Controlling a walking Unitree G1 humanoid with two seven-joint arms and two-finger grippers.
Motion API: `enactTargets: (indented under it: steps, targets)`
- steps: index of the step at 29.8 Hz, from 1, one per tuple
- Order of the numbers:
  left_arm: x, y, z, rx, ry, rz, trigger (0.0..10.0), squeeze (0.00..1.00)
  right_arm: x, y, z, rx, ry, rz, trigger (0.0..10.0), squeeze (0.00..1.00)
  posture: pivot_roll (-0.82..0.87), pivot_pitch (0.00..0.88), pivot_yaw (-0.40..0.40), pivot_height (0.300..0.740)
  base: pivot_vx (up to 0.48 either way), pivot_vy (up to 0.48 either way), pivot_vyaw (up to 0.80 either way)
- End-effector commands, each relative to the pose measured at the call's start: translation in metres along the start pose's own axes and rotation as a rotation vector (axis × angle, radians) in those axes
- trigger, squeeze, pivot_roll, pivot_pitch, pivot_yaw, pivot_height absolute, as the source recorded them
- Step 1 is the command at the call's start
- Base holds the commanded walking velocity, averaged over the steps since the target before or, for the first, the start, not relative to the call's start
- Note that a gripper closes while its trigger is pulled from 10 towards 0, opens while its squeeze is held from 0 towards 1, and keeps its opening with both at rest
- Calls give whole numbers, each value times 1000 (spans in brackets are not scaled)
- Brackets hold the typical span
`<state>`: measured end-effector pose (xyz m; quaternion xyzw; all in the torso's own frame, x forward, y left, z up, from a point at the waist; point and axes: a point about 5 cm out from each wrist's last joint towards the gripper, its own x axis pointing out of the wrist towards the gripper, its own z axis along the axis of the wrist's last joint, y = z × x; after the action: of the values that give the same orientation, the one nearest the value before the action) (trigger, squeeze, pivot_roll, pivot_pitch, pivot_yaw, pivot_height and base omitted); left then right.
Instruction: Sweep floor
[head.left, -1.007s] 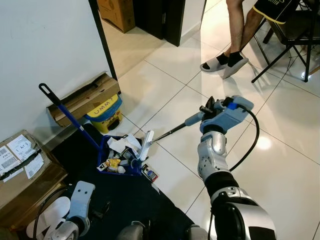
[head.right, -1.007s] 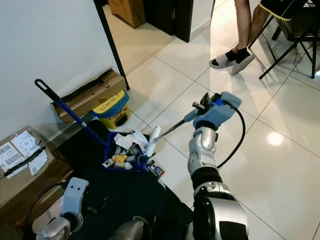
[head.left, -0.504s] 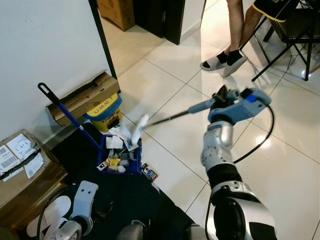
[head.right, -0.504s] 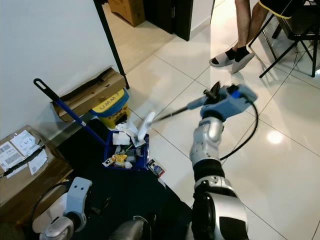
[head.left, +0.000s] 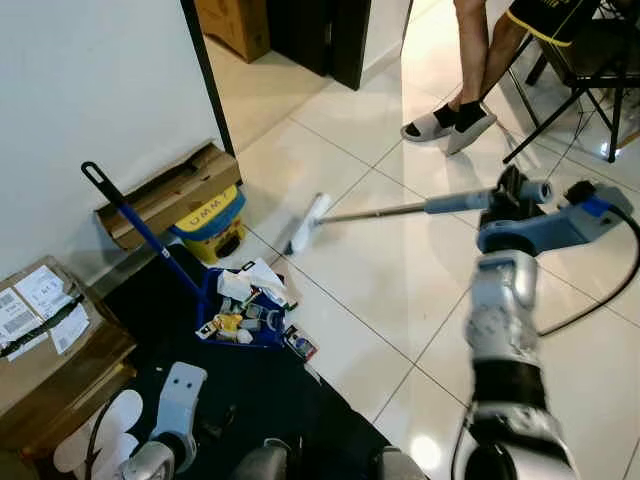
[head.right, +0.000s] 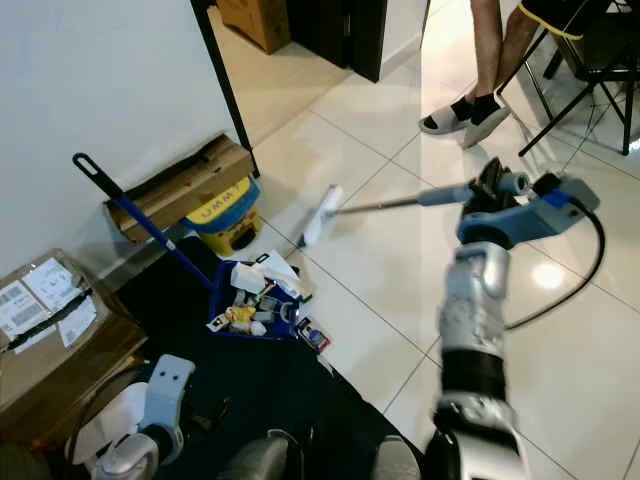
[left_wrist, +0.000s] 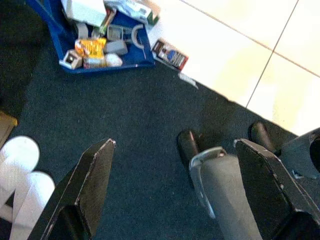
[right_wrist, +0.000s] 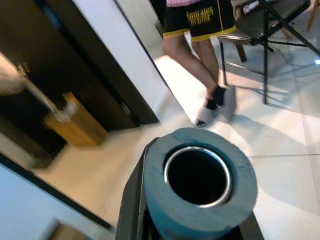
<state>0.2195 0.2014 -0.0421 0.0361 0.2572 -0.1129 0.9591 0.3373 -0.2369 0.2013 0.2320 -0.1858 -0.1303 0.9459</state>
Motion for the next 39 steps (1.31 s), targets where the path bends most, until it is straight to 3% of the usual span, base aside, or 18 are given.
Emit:
enactTargets:
  steps: [1,3,12,16,22,25,29,39]
  targets:
    - [-8,-3,-19,-17,72,-1,10000,0,-4,1,3,-63,25,33,10000,0,-119,284,36,740,0,0,0]
    - [-9,-4,-20,-19,77,-3,10000,0,-10,-1,5,-146,60,93,10000,0,-121,284,36,740,0,0,0]
    - [-9,-4,-21,-20,83,-5,10000,0,-19,11,2,-272,152,206,10000,0,-120,288,42,740,0,0,0]
    - [-9,-5,-22,-18,85,-13,10000,0,-31,24,-14,-243,239,212,10000,0,-117,289,43,740,0,0,0]
    - [-11,-5,-23,-16,82,-15,10000,0,-58,24,-53,-273,351,125,10000,0,-105,298,47,740,0,0,0]
    - [-12,-4,-24,-15,83,-16,10000,0,-63,23,-64,-274,383,90,10000,0,-99,303,48,740,0,0,0]
    - [-13,-4,-24,-13,83,-15,10000,0,-64,22,-68,-286,405,75,10000,0,-92,304,50,740,0,0,0]
    - [-14,-4,-26,-12,83,-17,10000,0,-57,28,-60,-290,341,54,10000,0,-90,308,49,740,0,0,0]
